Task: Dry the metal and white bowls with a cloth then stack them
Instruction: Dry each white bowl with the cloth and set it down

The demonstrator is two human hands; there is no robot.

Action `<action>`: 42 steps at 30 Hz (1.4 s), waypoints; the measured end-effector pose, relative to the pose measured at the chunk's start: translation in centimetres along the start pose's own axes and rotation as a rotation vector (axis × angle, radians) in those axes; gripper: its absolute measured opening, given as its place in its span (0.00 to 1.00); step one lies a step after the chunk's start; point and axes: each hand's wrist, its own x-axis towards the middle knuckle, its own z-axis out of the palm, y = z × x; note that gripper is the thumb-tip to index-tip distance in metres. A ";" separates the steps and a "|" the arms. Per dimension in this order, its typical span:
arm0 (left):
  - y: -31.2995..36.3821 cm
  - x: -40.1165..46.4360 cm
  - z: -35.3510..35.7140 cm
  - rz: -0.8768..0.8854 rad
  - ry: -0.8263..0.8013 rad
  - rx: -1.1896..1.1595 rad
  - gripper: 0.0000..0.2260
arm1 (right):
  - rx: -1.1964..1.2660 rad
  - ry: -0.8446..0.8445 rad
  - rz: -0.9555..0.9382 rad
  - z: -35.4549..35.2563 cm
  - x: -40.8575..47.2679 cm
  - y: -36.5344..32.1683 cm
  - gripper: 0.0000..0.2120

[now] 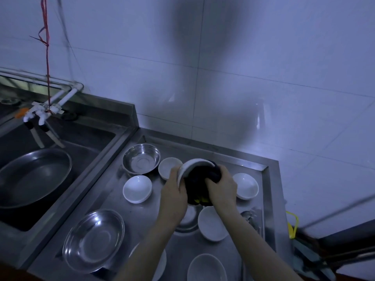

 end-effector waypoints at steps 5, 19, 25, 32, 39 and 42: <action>1.1 2.9 -1.3 0.070 -0.296 0.414 0.19 | -0.535 -0.020 -0.492 0.4 0.5 -0.1 0.20; 0.8 1.1 -1.8 -0.071 -0.179 0.192 0.17 | -0.382 0.034 -0.441 0.4 0.2 -0.6 0.20; 2.6 1.9 -2.4 -0.023 -0.062 0.191 0.17 | -0.257 0.112 -0.463 0.4 0.3 -0.9 0.19; 0.9 0.2 -1.5 -0.249 -0.048 -0.016 0.12 | 0.018 0.015 -0.105 0.0 -0.4 -0.8 0.18; 2.7 1.9 -1.7 0.015 -0.134 0.614 0.13 | -0.556 0.047 -0.618 0.3 0.7 -1.3 0.19; 2.3 1.9 -2.2 0.037 -0.003 0.452 0.16 | -0.311 0.105 -0.495 -0.2 0.6 -1.1 0.19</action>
